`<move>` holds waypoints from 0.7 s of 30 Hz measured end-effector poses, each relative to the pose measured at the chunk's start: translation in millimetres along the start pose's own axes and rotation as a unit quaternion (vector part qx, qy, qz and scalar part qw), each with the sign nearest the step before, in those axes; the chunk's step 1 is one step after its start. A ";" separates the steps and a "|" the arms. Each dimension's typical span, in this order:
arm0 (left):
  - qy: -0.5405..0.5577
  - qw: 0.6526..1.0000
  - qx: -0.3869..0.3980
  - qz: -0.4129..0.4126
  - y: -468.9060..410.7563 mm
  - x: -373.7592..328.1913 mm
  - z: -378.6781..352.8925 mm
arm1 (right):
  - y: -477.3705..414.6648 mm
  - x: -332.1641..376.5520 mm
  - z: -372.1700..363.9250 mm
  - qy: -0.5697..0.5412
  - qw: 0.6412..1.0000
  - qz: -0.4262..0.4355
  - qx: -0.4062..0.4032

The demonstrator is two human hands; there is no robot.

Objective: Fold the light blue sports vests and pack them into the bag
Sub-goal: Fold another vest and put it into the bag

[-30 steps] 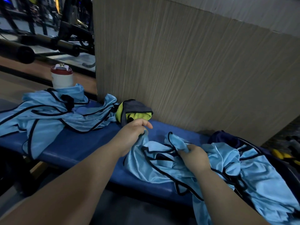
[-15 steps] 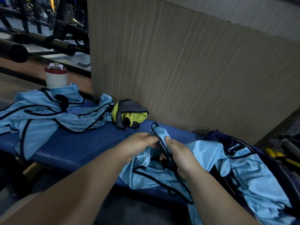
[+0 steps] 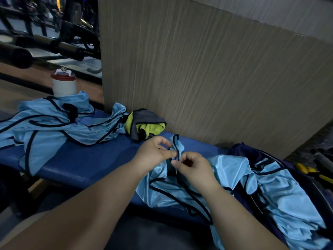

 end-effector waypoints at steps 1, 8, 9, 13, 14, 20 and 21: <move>0.000 1.000 -0.001 -0.009 -0.3 -2.0 1.4 | -2.2 -0.2 1.8 -0.005 1.000 0.000 -0.007; 0.097 0.995 -0.034 0.011 -5.1 4.9 16.4 | -13.7 -9.4 16.2 -0.408 0.903 -0.127 0.037; 0.123 0.992 -0.034 0.022 -5.0 4.9 15.1 | -14.3 -8.4 17.4 -0.427 0.893 -0.134 0.045; 0.166 0.984 0.039 0.042 -1.6 0.8 3.7 | -13.2 -3.1 18.3 -0.431 0.891 -0.134 0.044; 0.141 0.987 0.073 0.038 -0.5 1.3 0.7 | -13.1 -2.2 18.2 -0.424 0.895 -0.132 0.043; 0.079 0.994 0.070 -0.033 -3.3 -9.1 7.0 | -14.0 4.2 32.2 -0.337 0.939 -0.069 -0.022; 0.081 0.994 0.067 -0.039 -2.5 -13.1 9.5 | -14.4 3.2 35.0 -0.314 0.947 -0.065 -0.029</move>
Point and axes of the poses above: each hand's wrist, its own y-axis away from the middle knuckle, its own z-axis out of the back of the hand, x = y × z, the point moved 6 cm from there along -y, towards the middle knuckle, and after that the axes turned 14 degrees about -z, right-handed, at the moved point
